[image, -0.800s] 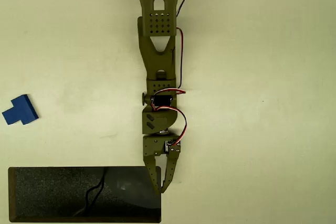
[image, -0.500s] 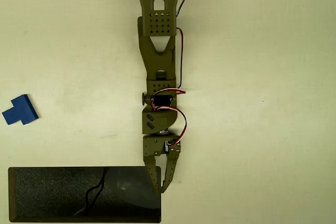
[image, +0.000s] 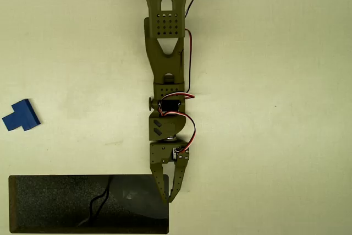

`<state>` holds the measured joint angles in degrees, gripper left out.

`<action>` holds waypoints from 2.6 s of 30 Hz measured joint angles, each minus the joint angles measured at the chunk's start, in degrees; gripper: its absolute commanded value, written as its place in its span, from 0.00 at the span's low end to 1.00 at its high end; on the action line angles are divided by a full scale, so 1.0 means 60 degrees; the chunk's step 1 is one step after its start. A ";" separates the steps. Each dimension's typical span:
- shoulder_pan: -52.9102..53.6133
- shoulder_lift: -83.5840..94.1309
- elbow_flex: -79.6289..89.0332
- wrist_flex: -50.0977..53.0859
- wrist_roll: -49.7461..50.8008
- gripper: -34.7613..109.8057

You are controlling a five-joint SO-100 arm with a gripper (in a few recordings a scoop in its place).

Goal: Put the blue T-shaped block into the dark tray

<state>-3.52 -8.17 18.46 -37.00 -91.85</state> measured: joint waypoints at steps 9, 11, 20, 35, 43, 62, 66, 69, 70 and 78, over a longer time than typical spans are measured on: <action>0.0000 0.0000 0.0000 0.0000 0.0000 0.24; 0.0000 0.0000 0.0000 0.0000 0.0000 0.24; 0.0000 0.0000 0.0000 0.0000 0.0000 0.24; 0.0000 0.0000 0.0000 0.0000 0.0000 0.24; -0.0337 -0.0059 -0.0352 -0.0234 0.0938 0.24; 0.1187 1.1982 0.2959 1.8384 0.1831 0.24; 0.2153 1.3623 0.4731 2.0493 0.1099 0.24; 0.3047 1.4121 0.6533 2.0054 0.0410 0.24; 0.3340 1.4238 0.7192 1.9658 0.0352 0.24; 0.5815 1.3784 1.0474 1.4150 -0.1743 0.24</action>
<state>31.38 74.53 81.30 47.90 -102.30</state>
